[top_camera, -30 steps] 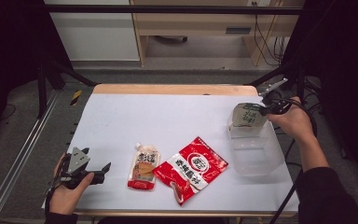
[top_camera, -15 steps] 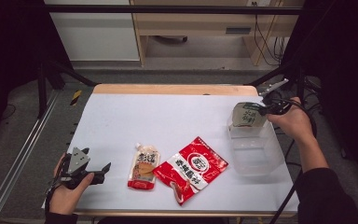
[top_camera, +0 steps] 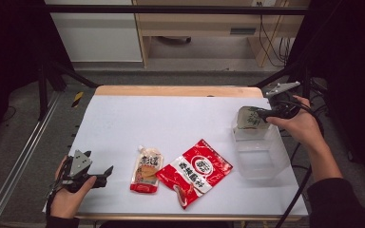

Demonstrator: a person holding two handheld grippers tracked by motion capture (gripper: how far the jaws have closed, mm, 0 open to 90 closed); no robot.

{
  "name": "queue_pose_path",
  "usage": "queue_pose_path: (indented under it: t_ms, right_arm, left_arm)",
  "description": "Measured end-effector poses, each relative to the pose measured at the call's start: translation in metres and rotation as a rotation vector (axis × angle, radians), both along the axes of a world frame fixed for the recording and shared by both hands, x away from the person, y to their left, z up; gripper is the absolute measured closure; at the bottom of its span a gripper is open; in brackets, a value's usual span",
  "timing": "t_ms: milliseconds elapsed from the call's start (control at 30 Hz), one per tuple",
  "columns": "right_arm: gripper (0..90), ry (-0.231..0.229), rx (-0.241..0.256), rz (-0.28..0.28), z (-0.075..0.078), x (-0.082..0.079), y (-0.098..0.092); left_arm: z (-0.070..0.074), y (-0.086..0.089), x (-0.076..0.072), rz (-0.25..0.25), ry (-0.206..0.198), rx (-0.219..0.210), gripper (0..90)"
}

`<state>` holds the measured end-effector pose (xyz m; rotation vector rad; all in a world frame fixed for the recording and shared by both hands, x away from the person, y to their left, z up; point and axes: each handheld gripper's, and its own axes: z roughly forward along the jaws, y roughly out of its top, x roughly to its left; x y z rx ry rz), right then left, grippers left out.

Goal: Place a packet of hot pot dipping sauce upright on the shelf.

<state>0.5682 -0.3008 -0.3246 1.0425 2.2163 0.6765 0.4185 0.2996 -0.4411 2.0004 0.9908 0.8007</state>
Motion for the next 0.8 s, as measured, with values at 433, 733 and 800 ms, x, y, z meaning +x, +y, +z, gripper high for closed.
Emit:
queue_pose_path:
  t_ms: [433,733,800]
  right_arm:
    - [24.8,-0.115,0.023,0.021,0.035,-0.048,0.003]
    - [27.1,-0.154,0.060,0.062,0.035,-0.077,0.017]
    - [27.1,-0.159,0.068,0.082,0.032,-0.084,0.023]
  left_arm:
    - [-0.001,-0.004,-0.001,-0.016,0.005,0.015,5.4]
    - [-0.001,-0.005,-0.001,-0.025,0.011,0.022,5.8]
    - [-0.001,-0.006,-0.001,-0.026,0.012,0.026,5.8]
